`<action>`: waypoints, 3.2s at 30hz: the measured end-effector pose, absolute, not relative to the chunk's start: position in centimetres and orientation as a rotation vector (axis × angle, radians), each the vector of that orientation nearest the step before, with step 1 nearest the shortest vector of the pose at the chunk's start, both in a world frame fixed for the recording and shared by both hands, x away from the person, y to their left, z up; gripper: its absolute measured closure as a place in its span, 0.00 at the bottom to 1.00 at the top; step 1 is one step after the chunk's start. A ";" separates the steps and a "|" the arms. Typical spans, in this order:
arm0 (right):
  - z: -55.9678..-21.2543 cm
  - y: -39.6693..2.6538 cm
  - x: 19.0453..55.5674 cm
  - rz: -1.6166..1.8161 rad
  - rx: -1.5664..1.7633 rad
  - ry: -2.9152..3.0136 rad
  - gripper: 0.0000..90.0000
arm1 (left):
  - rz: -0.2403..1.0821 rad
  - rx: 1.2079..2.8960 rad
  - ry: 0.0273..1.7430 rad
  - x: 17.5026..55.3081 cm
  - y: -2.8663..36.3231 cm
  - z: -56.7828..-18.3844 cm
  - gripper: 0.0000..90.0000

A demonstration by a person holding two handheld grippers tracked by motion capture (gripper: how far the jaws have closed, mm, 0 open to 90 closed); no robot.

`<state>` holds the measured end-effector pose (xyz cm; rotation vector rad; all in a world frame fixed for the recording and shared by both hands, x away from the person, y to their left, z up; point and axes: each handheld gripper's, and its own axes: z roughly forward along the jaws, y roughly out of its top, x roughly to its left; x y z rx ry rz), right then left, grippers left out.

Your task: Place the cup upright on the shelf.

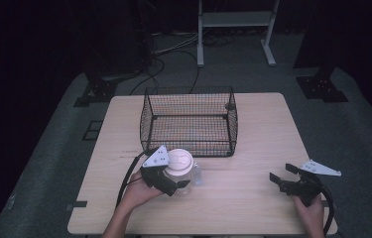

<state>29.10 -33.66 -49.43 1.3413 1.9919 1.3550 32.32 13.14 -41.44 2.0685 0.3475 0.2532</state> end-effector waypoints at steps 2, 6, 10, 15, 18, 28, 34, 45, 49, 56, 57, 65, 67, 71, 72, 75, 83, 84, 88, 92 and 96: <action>-49.4 -33.7 29.1 1.355 1.341 1.992 0.16 | 0.251 2.070 0.341 32.4 13.2 -41.3 0.03; -49.4 -33.7 29.1 1.354 1.338 1.994 0.16 | 0.242 2.071 0.337 32.6 13.3 -41.2 0.05; -49.4 -33.6 29.1 1.354 1.337 1.994 0.16 | 0.248 2.080 0.331 32.6 13.3 -41.2 0.07; -49.4 -33.6 29.1 1.352 1.337 1.994 0.16 | 0.253 2.085 0.328 32.6 13.4 -41.1 0.08; -49.4 -33.6 29.1 1.352 1.337 1.994 0.16 | 0.259 2.088 0.323 32.5 13.4 -41.1 0.08; -49.4 -33.6 29.1 1.352 1.336 1.995 0.16 | 0.277 2.095 0.315 32.4 13.4 -41.1 0.10; -49.4 -33.6 29.1 1.352 1.335 1.994 0.16 | 0.267 2.093 0.311 32.5 13.3 -41.1 0.13; -49.4 -33.6 29.1 1.351 1.336 1.995 0.16 | 0.252 2.094 0.282 32.4 12.9 -41.1 0.17; -49.4 -33.6 29.1 1.352 1.336 1.995 0.16 | 0.245 2.089 0.288 32.5 13.1 -41.1 0.17; -49.4 -33.6 29.1 1.351 1.336 1.995 0.16 | 0.231 2.066 0.287 32.6 13.2 -40.7 0.17; -49.4 -33.6 29.1 1.351 1.336 1.995 0.16 | 0.231 2.064 0.285 32.6 13.2 -40.6 0.17; -49.4 -33.6 29.1 1.351 1.337 1.995 0.16 | 0.227 2.048 0.262 32.8 13.1 -39.0 0.17; -49.4 -33.6 29.1 1.352 1.337 1.995 0.16 | 0.232 2.053 0.252 33.0 12.9 -38.5 0.17; -49.4 -33.6 29.1 1.352 1.335 1.995 0.16 | 0.231 2.062 0.234 33.4 12.6 -37.6 0.17; -49.4 -33.6 29.1 1.352 1.335 1.994 0.16 | 0.231 2.062 0.233 33.5 12.5 -37.4 0.17; -49.4 -33.6 29.1 1.352 1.334 1.994 0.16 | 0.228 2.069 0.223 34.0 12.3 -36.7 0.17; -49.5 -33.6 29.1 1.353 1.335 1.994 0.16 | 0.198 2.045 0.215 35.9 12.2 -34.2 0.17; -49.4 -33.6 29.1 1.353 1.335 1.994 0.16 | 0.196 2.044 0.213 36.1 12.1 -34.0 0.17; -49.5 -33.6 29.1 1.353 1.331 1.996 0.16 | 0.208 2.053 0.201 36.7 11.7 -32.9 0.17; -49.4 -33.6 29.1 1.350 1.329 1.997 0.16 | 0.203 2.050 0.191 37.4 11.3 -31.8 0.17; -49.5 -33.7 29.2 1.353 1.329 1.996 0.16 | 0.201 2.053 0.182 38.2 10.8 -30.5 0.17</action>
